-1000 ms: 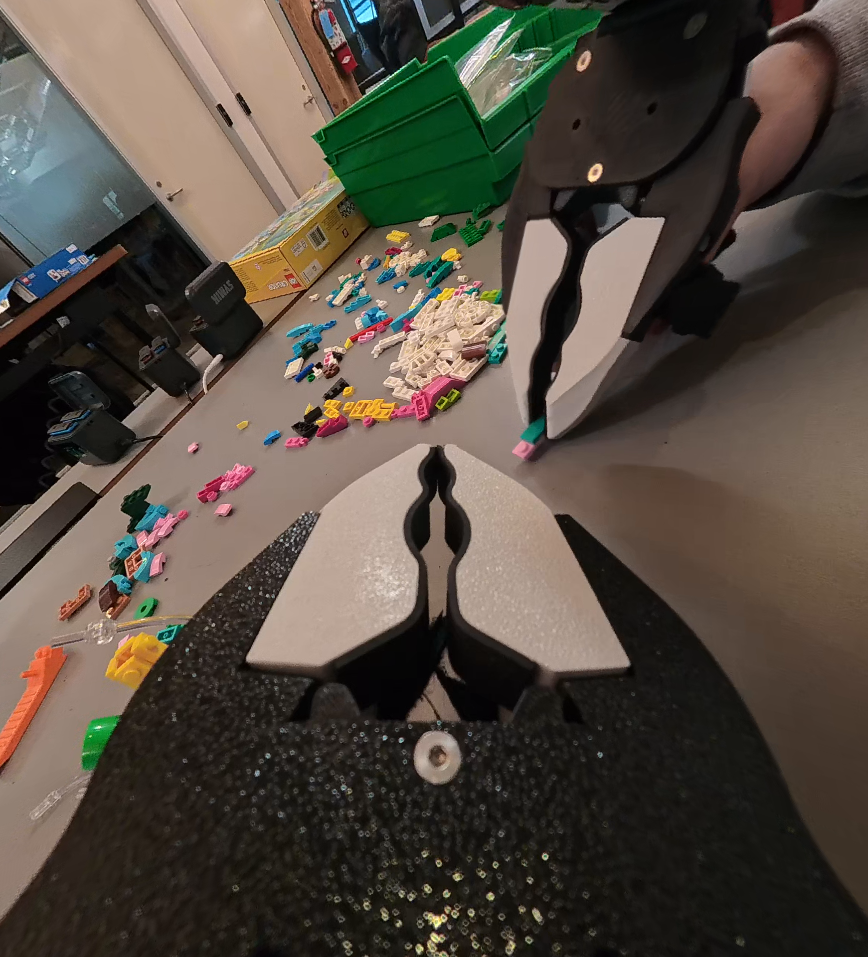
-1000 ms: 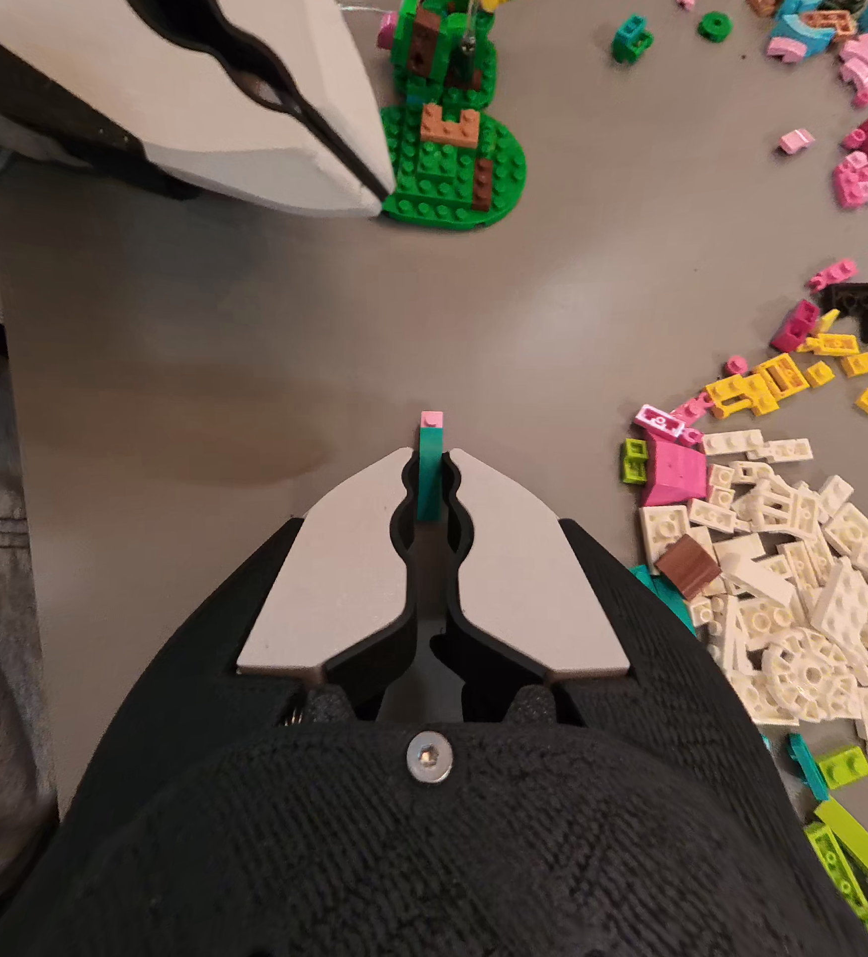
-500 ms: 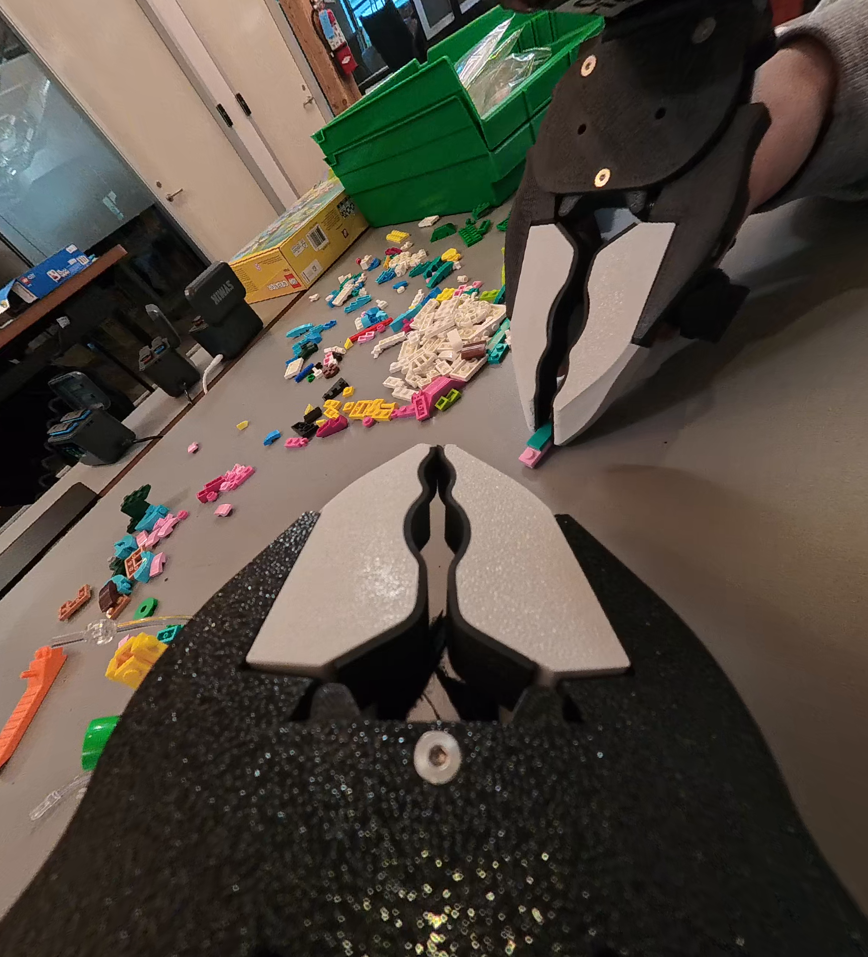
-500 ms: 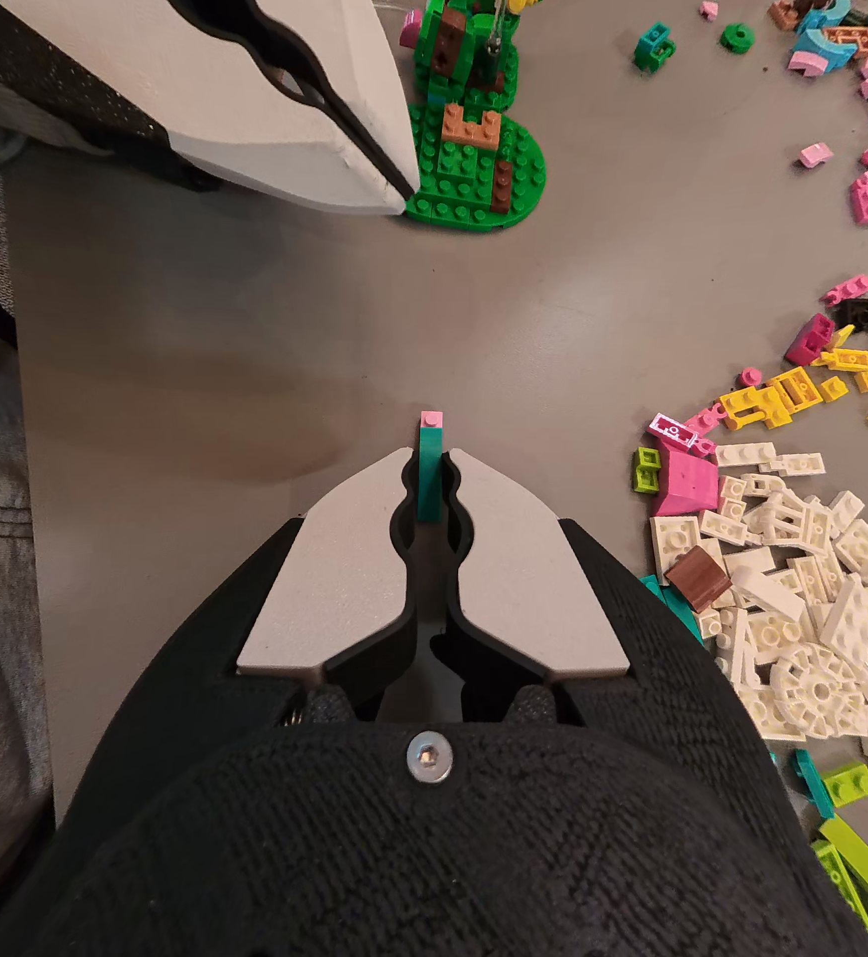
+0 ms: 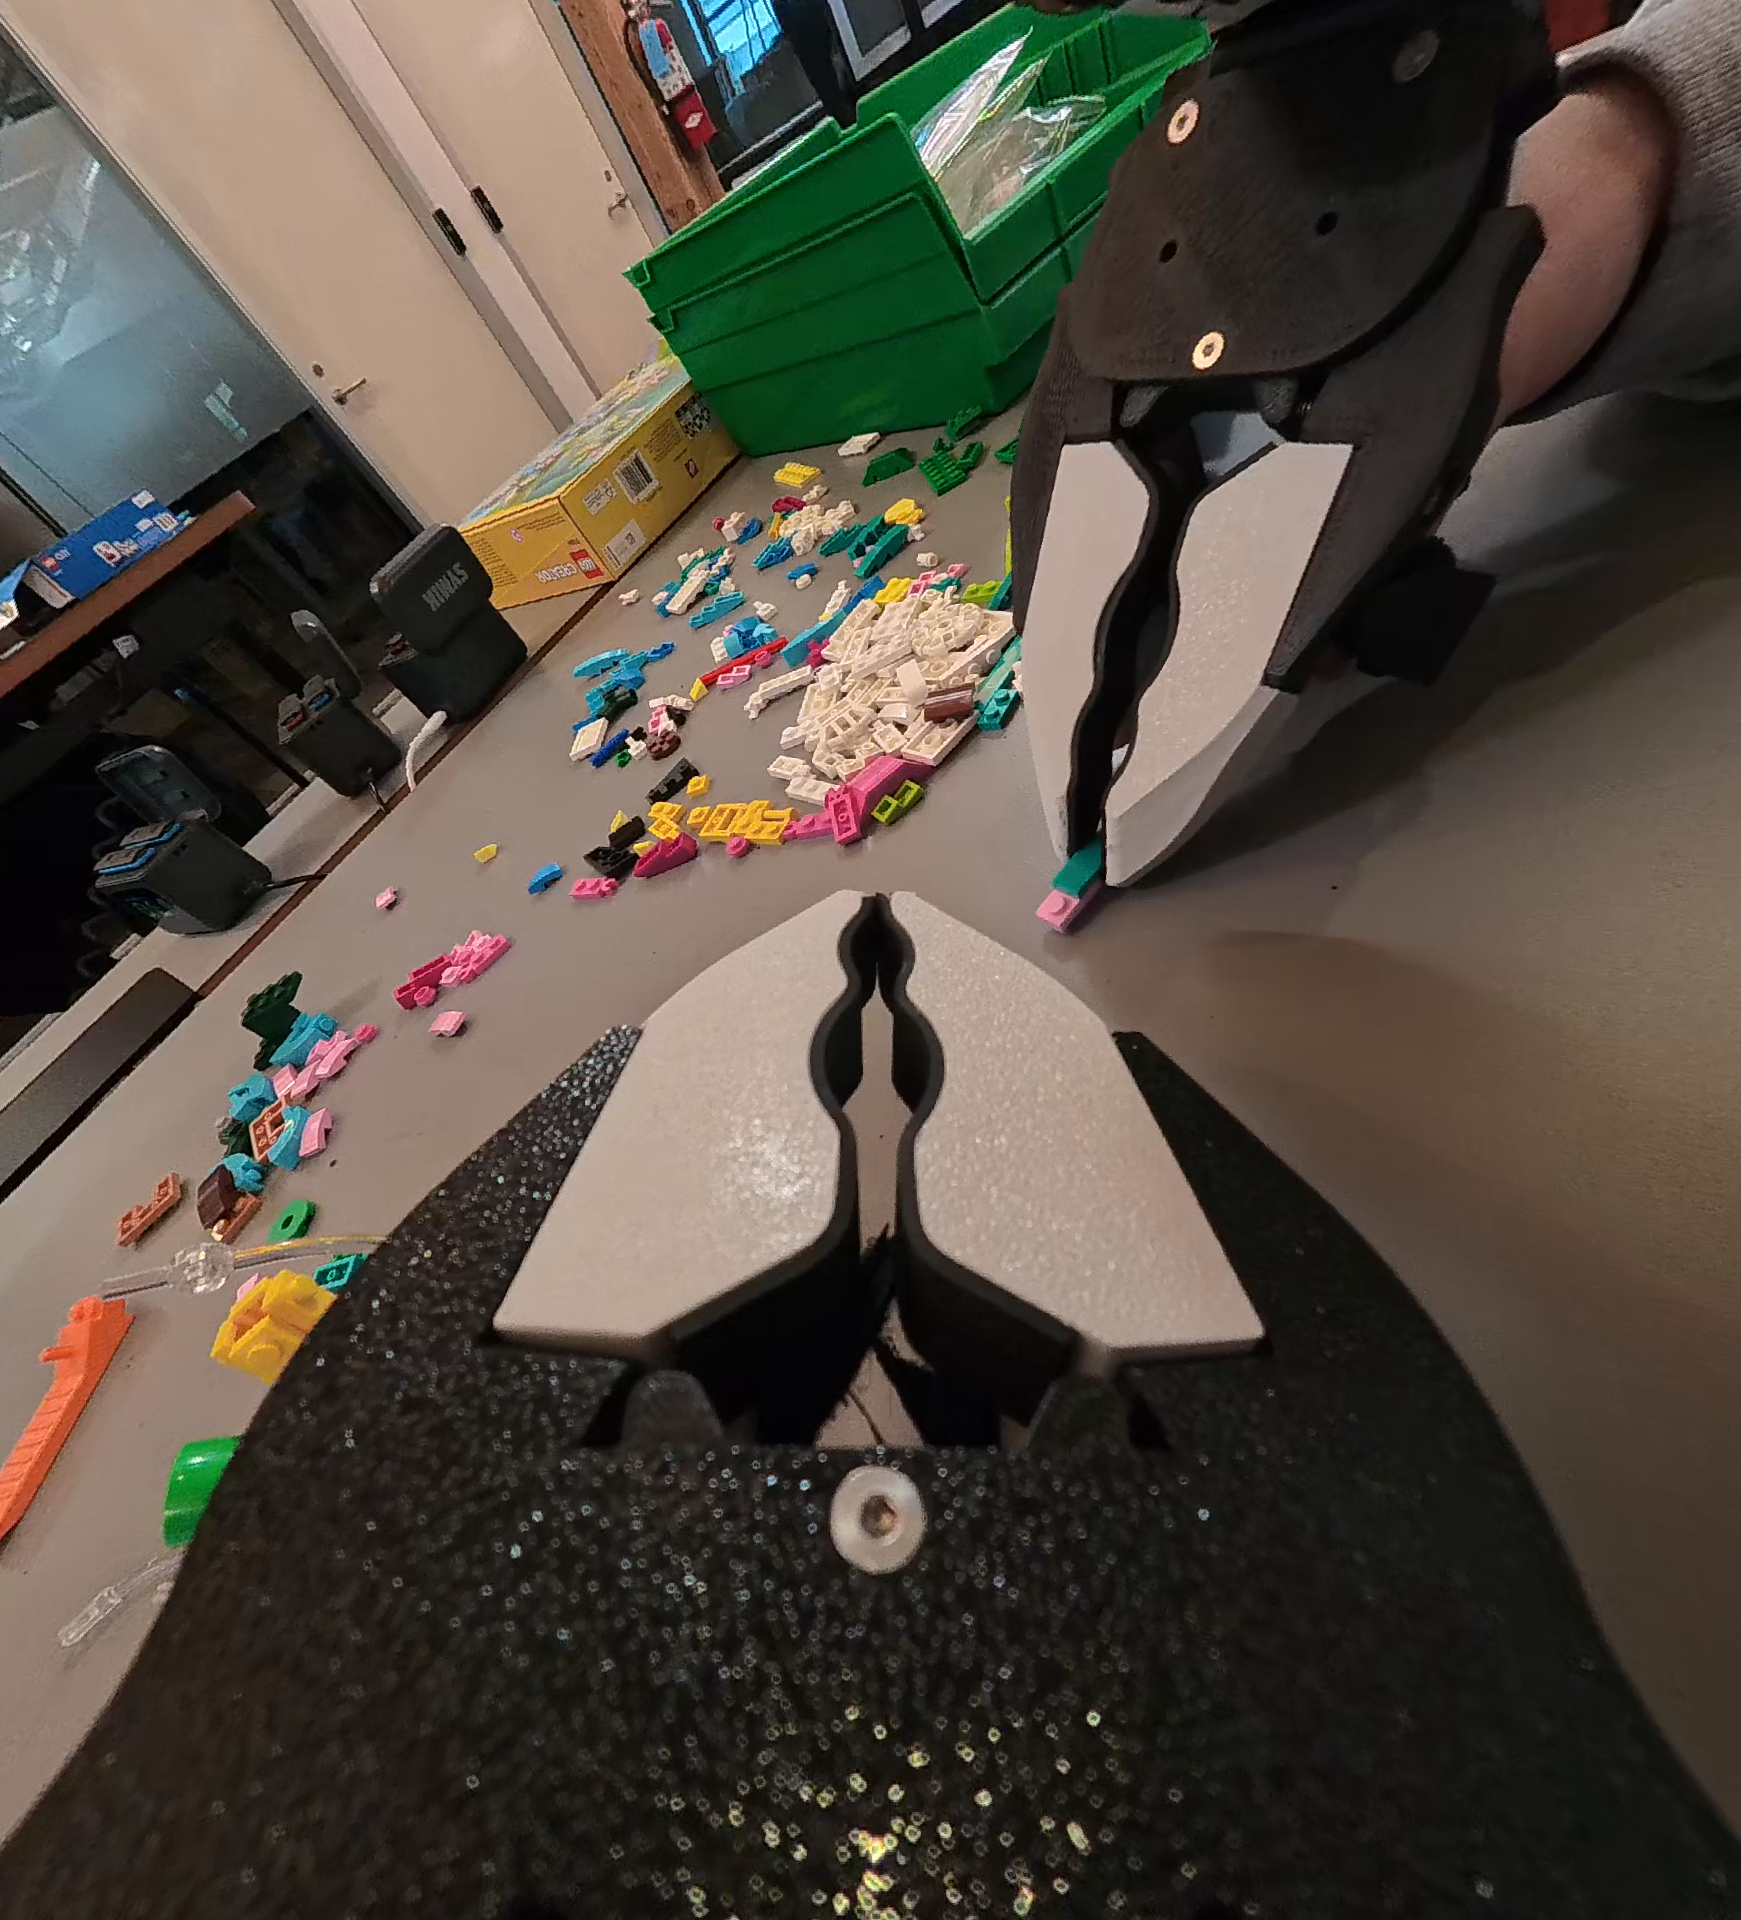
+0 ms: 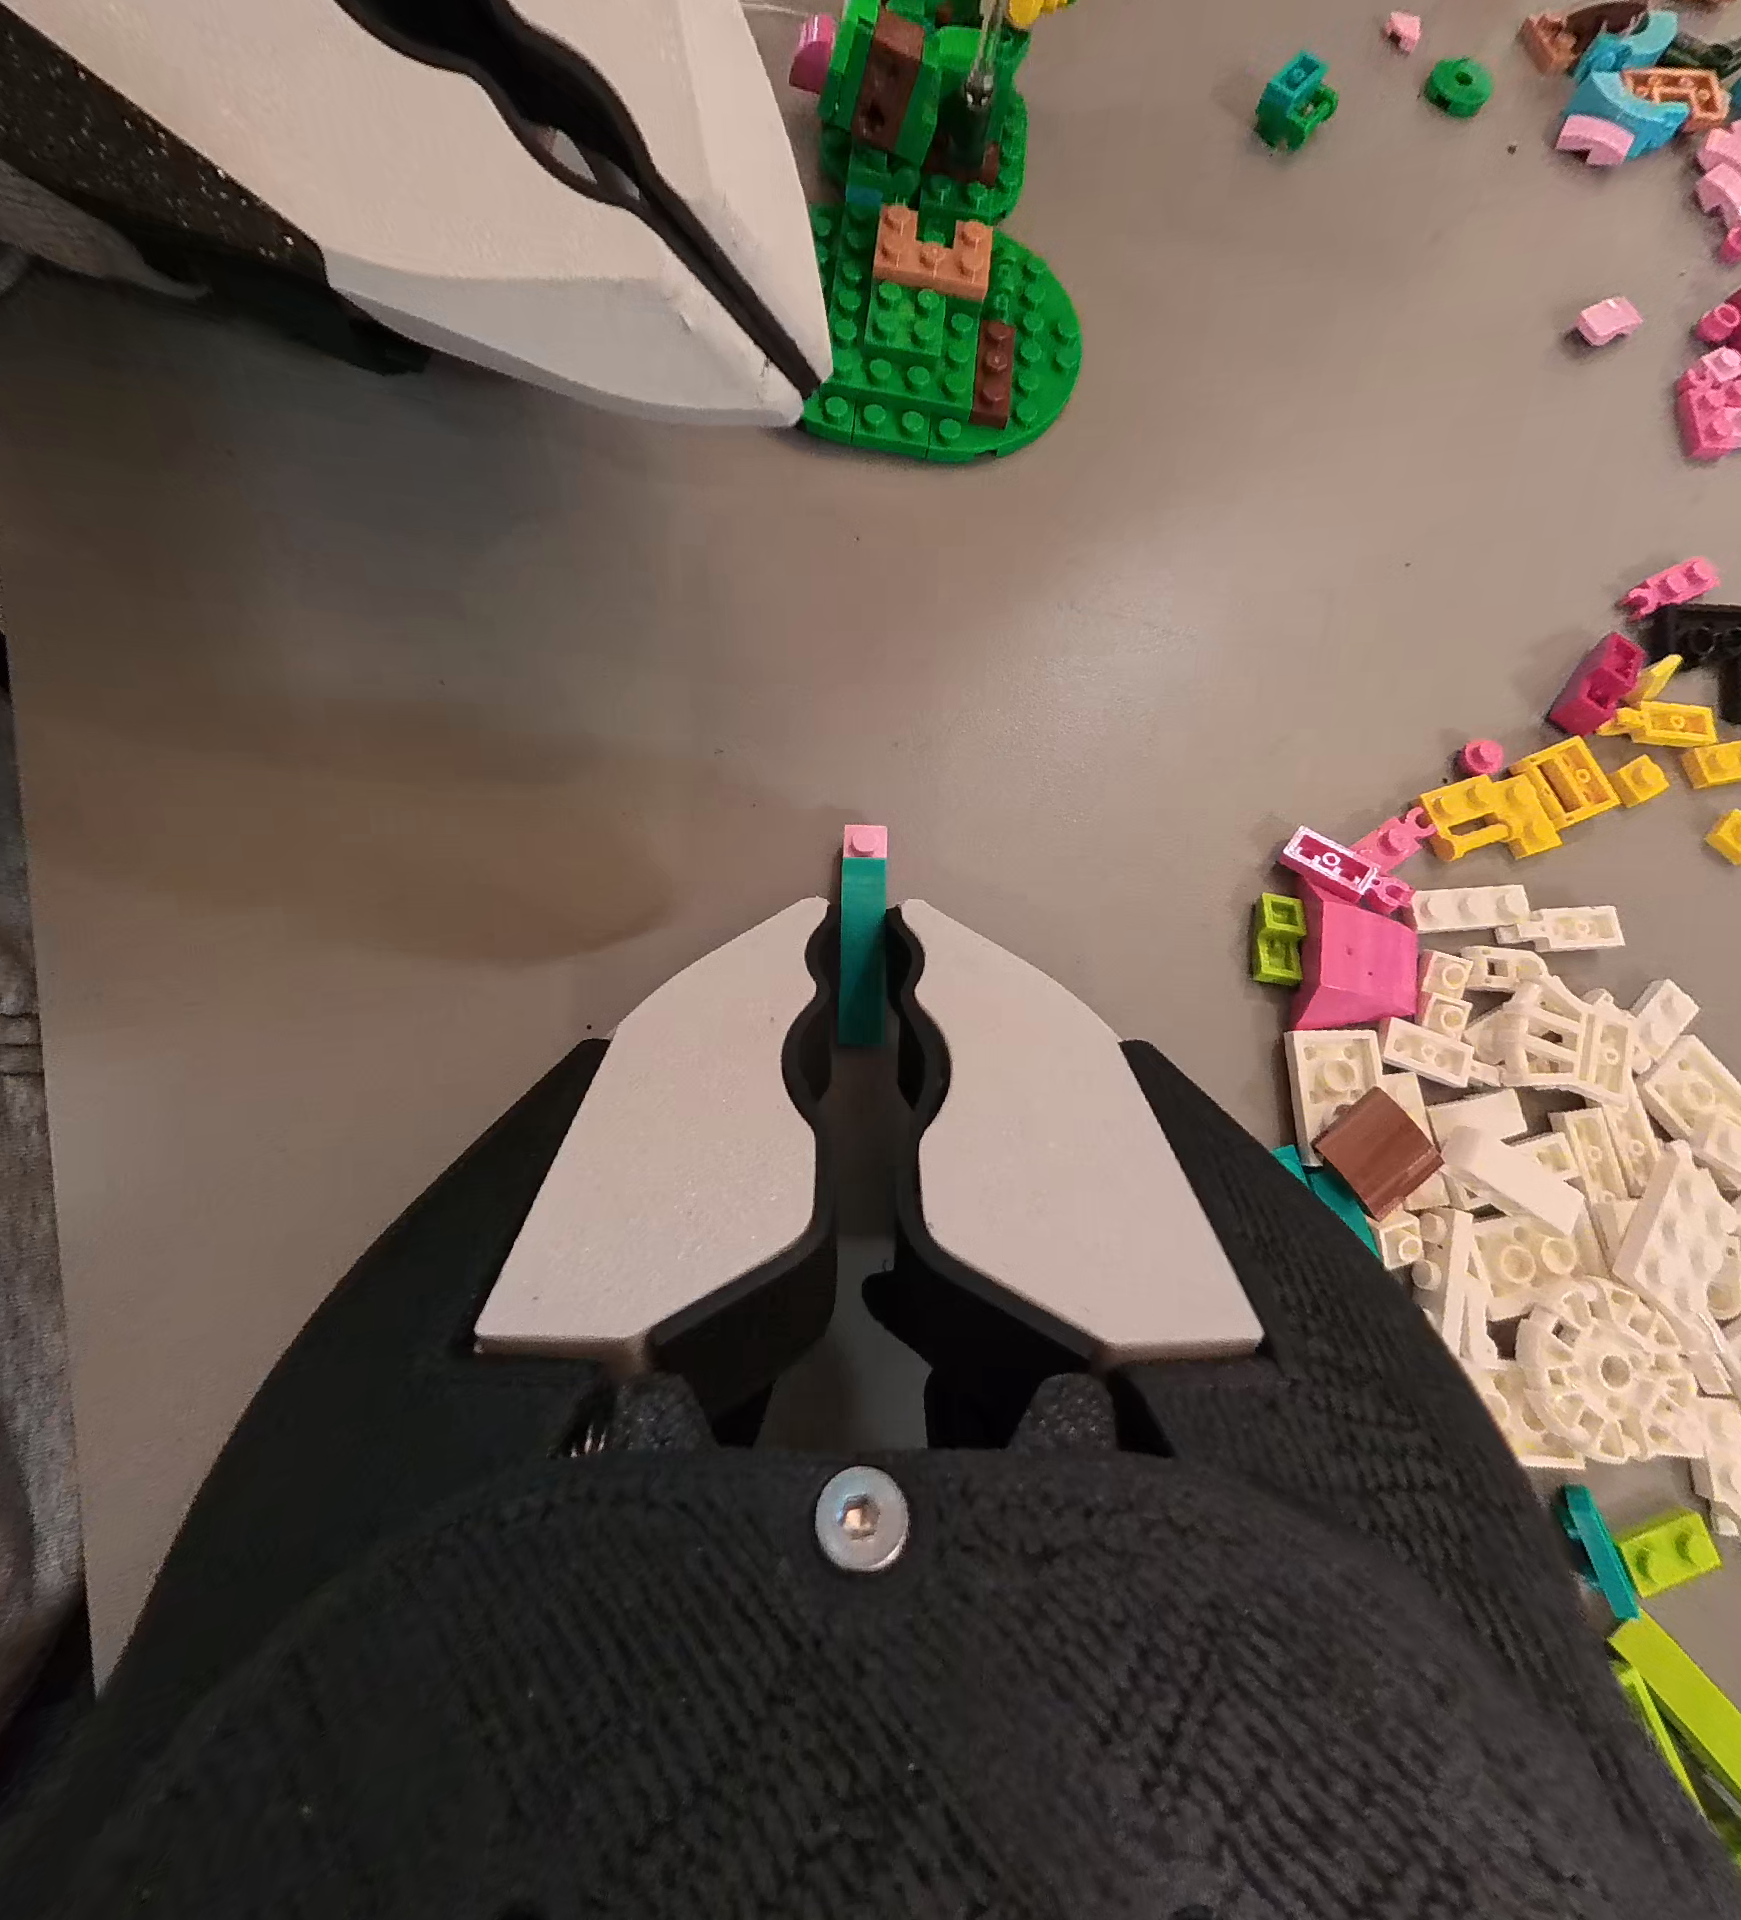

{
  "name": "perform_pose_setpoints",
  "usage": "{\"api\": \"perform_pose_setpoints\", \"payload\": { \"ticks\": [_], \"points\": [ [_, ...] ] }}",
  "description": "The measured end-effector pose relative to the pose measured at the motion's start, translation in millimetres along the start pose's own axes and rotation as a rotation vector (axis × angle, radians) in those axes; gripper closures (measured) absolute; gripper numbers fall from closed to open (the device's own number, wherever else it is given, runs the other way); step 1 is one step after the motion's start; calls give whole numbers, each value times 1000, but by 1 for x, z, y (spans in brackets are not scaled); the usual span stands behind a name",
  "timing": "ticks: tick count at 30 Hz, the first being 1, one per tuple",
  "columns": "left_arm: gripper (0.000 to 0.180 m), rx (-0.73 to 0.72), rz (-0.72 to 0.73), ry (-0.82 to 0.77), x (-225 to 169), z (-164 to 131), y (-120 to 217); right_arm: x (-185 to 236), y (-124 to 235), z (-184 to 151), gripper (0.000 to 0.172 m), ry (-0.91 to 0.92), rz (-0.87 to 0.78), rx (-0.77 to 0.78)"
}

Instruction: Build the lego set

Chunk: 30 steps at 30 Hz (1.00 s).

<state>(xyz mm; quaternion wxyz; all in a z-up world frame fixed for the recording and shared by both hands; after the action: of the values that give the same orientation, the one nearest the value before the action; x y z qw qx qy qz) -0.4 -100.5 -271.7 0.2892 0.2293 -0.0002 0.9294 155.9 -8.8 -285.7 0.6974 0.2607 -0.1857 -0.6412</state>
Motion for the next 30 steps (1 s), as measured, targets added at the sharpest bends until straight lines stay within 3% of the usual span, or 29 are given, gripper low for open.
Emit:
{"api": "perform_pose_setpoints", "payload": {
  "ticks": [22,30],
  "points": [
    [180,2,0,1,-1,-1,-1,-1,-1,-1,165,0,7,-6],
    [180,2,0,-2,-1,-1,-1,-9,11,2,155,15,-27,-18]
  ]
}}
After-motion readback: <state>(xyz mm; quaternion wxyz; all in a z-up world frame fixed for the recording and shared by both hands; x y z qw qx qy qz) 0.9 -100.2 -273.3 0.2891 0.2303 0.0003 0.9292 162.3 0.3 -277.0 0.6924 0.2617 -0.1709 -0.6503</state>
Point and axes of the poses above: each gripper's, where its closed fingertips meet, y back along the fingers, z out of its top, x = y × z across the jaws, the point moved 9 cm from there along y, back along the fingers, and after that the axes turned 7 degrees about -x, right-handed, at the moved point
